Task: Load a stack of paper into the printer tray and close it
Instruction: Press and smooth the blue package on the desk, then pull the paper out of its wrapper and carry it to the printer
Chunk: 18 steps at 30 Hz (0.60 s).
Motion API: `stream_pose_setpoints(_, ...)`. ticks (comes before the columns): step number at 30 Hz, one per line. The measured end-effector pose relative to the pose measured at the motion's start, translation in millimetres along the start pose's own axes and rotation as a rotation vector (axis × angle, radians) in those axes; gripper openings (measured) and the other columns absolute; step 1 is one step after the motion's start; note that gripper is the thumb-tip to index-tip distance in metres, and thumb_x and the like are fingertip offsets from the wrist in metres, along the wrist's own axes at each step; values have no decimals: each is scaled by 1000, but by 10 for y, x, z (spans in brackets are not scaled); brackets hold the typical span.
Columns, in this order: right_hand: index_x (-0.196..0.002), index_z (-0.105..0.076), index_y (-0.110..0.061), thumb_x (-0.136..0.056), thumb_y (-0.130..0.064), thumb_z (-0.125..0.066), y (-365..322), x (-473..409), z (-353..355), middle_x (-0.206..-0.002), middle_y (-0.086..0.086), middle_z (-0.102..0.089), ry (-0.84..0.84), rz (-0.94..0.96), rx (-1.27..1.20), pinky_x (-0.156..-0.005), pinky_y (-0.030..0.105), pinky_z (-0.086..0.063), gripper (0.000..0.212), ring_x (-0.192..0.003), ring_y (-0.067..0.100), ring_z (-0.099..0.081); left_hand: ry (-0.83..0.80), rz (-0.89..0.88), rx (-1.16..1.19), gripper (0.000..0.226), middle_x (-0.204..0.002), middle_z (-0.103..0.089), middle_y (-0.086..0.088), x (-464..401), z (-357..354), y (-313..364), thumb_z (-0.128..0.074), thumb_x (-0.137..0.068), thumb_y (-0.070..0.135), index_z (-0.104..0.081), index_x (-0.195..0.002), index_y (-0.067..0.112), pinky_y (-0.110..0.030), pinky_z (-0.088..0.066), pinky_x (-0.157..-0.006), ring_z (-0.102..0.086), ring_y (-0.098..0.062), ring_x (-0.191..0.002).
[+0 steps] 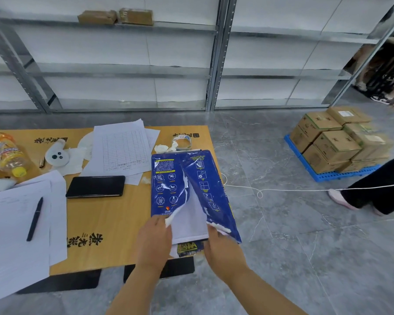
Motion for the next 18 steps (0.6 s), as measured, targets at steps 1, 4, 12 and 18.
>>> stream_pose_setpoints(1, -149, -17, -19, -100, -25, -36, 26, -11, 72, -139, 5, -51, 40, -21, -71, -101, 37, -46, 53, -120, 24, -55, 35, 143, 109, 27, -106, -67, -10, -14, 56, -153, -61, -90, 17, -62, -114, 6, -38, -57, -78, -64, -25, -94)
stream_pose_setpoints(4, -151, -6, -18, -98, -23, -40, 169, -98, 224, -145, 6, -43, 119, -80, -217, -105, 36, -43, 64, -128, 23, -45, 141, 397, 290, 36, -120, -61, -12, -7, 151, -518, -50, -96, 21, -48, -130, 12, -41, -55, -87, -60, -29, -104)
stream_pose_setpoints(12, -152, -10, -20, -99, -14, -36, 573, -271, 260, -152, 6, -31, 52, -214, -302, -109, 38, -38, 59, -136, 26, -35, 158, 130, -240, 114, -152, -18, -22, -139, 199, -464, -89, -57, 14, -16, -144, 15, -57, -27, -109, -22, -42, -140)
stream_pose_setpoints(18, -87, -52, -15, -85, 4, -34, 825, -324, 209, -90, -8, -53, 73, -310, -345, -66, 23, -43, 26, -88, 21, -51, -278, -324, -656, 86, -150, -40, -12, -82, -332, -278, -88, -59, 22, -51, -136, 11, -39, 15, -118, -27, -32, -143)
Point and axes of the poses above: each hand's wrist, its own x-axis away from the middle knuckle, its own z-axis out of the back of the hand, y = z × x, the point moved 9 cm from there along -x, towards the middle knuckle
